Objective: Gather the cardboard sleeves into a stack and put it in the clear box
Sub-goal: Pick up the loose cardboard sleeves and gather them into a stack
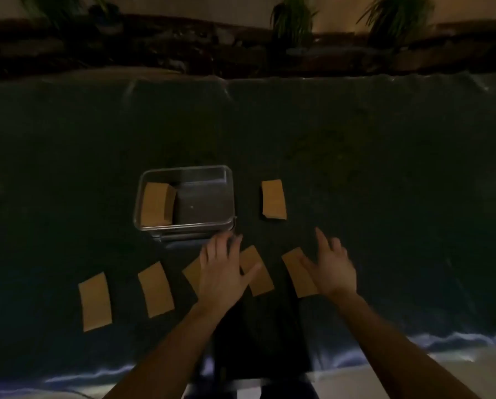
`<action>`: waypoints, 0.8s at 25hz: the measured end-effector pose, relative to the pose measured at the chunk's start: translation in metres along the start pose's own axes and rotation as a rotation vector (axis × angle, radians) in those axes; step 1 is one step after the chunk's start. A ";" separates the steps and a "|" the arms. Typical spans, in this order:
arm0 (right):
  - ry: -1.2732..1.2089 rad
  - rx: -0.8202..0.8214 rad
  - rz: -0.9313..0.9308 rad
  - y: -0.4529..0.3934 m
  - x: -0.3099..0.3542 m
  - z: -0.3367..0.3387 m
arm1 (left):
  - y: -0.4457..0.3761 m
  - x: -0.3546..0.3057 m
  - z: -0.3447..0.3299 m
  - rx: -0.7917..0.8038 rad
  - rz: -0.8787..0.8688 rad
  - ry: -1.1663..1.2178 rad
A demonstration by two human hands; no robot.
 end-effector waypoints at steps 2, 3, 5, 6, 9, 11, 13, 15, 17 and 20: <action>-0.033 0.144 -0.123 -0.014 -0.016 -0.030 | -0.008 -0.007 -0.036 0.175 0.033 -0.043; -0.033 0.204 -0.176 -0.020 -0.023 -0.047 | -0.012 -0.008 -0.054 0.258 0.051 -0.074; -0.028 0.237 -0.238 -0.025 -0.028 -0.074 | -0.020 -0.008 -0.079 0.346 0.096 -0.061; -0.017 0.220 -0.248 -0.028 -0.029 -0.083 | -0.026 -0.010 -0.089 0.363 0.106 -0.055; -0.059 0.139 -0.234 -0.034 -0.032 -0.089 | -0.038 -0.011 -0.099 0.356 0.163 -0.012; -0.162 0.108 -0.245 -0.038 -0.039 -0.089 | -0.042 -0.011 -0.102 0.388 0.210 0.062; -0.273 0.103 -0.273 -0.041 -0.043 -0.089 | -0.047 -0.012 -0.100 0.412 0.215 0.085; -0.292 0.144 -0.269 -0.041 -0.041 -0.095 | -0.048 -0.014 -0.096 0.412 0.197 0.073; -0.309 0.173 -0.232 -0.041 -0.034 -0.099 | -0.047 -0.014 -0.092 0.402 0.173 0.086; -0.437 0.239 -0.178 -0.040 -0.025 -0.101 | -0.047 -0.007 -0.091 0.436 0.200 0.287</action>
Point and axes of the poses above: each hand's wrist, its own y-axis away from the middle knuckle, its own z-axis out of the back of the hand, x = y × z, the point moved 7 cm from there along -y, towards the middle knuckle, and after that the axes turned 8 degrees about -y, right-handed, at the moved point
